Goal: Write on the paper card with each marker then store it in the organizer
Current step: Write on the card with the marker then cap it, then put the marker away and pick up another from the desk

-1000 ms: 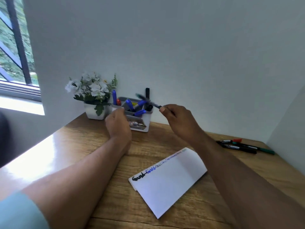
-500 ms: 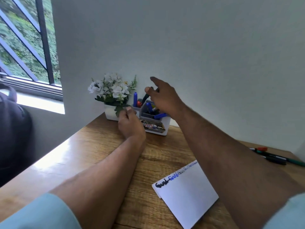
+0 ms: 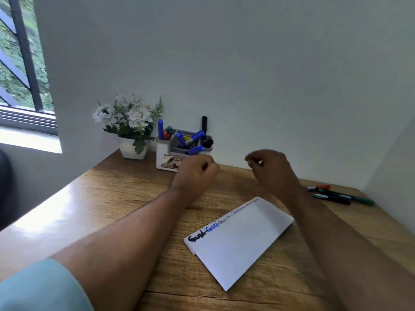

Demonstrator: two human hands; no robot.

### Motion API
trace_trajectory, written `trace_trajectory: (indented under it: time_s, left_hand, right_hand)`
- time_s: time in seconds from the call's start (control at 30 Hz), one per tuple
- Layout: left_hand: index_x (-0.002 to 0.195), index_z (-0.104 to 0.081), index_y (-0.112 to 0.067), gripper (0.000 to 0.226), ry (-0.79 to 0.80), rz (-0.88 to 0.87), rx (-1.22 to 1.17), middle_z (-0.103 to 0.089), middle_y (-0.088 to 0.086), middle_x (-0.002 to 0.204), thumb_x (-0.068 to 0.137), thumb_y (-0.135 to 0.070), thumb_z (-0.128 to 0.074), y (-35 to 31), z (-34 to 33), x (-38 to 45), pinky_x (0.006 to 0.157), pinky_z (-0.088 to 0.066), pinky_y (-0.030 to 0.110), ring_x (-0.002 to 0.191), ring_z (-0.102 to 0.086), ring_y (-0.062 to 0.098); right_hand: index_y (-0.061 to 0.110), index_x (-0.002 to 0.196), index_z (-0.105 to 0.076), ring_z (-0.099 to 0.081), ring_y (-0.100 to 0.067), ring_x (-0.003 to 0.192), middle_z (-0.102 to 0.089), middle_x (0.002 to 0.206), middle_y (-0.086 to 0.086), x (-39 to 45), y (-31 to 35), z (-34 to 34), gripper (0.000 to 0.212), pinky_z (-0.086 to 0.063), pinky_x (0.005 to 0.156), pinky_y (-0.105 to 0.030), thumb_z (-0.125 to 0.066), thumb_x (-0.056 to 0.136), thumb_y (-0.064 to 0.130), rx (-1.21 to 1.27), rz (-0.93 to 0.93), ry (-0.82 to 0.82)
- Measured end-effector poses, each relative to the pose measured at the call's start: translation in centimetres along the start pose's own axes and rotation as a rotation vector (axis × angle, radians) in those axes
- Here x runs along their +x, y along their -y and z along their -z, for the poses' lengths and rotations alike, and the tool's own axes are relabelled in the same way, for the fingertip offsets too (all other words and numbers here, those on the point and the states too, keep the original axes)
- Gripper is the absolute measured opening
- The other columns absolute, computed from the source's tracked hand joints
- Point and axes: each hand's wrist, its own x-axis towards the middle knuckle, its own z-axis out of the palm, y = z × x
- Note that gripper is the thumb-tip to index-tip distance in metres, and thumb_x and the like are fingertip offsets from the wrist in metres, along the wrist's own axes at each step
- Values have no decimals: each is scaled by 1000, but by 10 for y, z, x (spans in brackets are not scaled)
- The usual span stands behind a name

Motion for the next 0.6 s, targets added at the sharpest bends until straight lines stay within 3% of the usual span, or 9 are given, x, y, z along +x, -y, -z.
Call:
trace_trajectory:
  time_s: [0.13,0.23,0.37,0.5,0.6]
  left_hand:
    - [67,-63,-10,27,311,-84,148,-58,1,60,91,-23,-60,-5,-11,-2,55,-42,27,56,-52,13]
    - [76,-69,-11,27,409,-132,222,-66,3,69,93,-30,-59,-8,-17,-4,62,-49,32,66,-61,20]
    - [83,-71,-13,27,441,-121,263,-68,1,74,93,-34,-58,-8,-18,-3,67,-53,36,71,-63,16]
    - [84,-72,-15,28,430,-100,263,-68,1,73,93,-37,-58,-7,-17,-3,67,-52,36,71,-62,16]
    - [94,-73,-18,26,425,-90,266,-69,-4,82,92,-38,-58,-7,-16,-4,72,-54,35,77,-63,11]
  right_hand:
    - [25,127,-60,-52,-27,121,-58,132,-3,-26,-61,28,45,-45,99,-42,-56,85,10,-383,-211,298]
    - [29,128,-57,-54,-24,119,-56,135,-2,-32,-85,38,49,-46,99,-40,-45,88,3,-488,-282,436]
    - [24,119,-63,-59,-25,103,-58,120,-7,-29,-88,36,41,-49,86,-35,-43,90,2,-470,-198,448]
    - [24,104,-64,-58,-25,90,-53,108,-3,-23,-77,30,20,-47,77,-35,-50,92,15,-555,-54,407]
    - [24,102,-66,-59,-24,89,-56,107,-1,-22,-61,25,18,-42,72,-32,-53,90,16,-596,73,373]
